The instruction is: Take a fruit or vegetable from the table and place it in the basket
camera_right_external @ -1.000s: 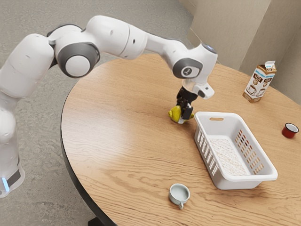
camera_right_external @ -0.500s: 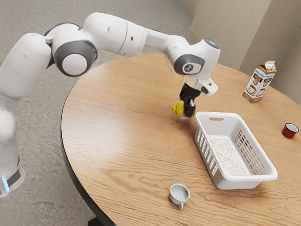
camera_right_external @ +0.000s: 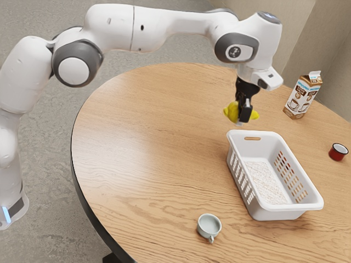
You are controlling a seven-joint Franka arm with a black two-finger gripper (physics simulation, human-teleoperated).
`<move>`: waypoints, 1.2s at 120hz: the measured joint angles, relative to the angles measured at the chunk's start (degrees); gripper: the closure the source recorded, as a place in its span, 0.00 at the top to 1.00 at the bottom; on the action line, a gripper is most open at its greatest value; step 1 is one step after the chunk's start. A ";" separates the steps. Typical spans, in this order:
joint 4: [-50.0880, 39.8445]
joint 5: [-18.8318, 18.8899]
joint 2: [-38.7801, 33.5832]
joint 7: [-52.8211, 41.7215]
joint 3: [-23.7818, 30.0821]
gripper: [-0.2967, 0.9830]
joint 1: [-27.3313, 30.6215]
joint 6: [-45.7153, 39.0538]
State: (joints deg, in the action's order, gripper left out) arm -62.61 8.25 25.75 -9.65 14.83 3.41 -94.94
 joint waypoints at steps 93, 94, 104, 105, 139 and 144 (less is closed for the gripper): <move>5.54 1.09 10.78 2.39 6.19 0.55 -4.27 -14.51; 5.54 1.10 10.79 2.40 6.17 0.55 -4.28 -14.56; 5.54 1.10 11.48 2.49 6.11 0.55 -4.26 -15.59; 5.54 1.10 11.58 2.50 6.11 0.55 -4.26 -15.72; 5.25 1.20 12.61 2.29 6.08 0.71 -4.47 -18.74; 5.22 1.21 12.62 2.23 6.08 0.73 -4.46 -18.93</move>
State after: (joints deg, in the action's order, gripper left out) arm -57.39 9.46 38.37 -7.42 20.91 -1.05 -113.86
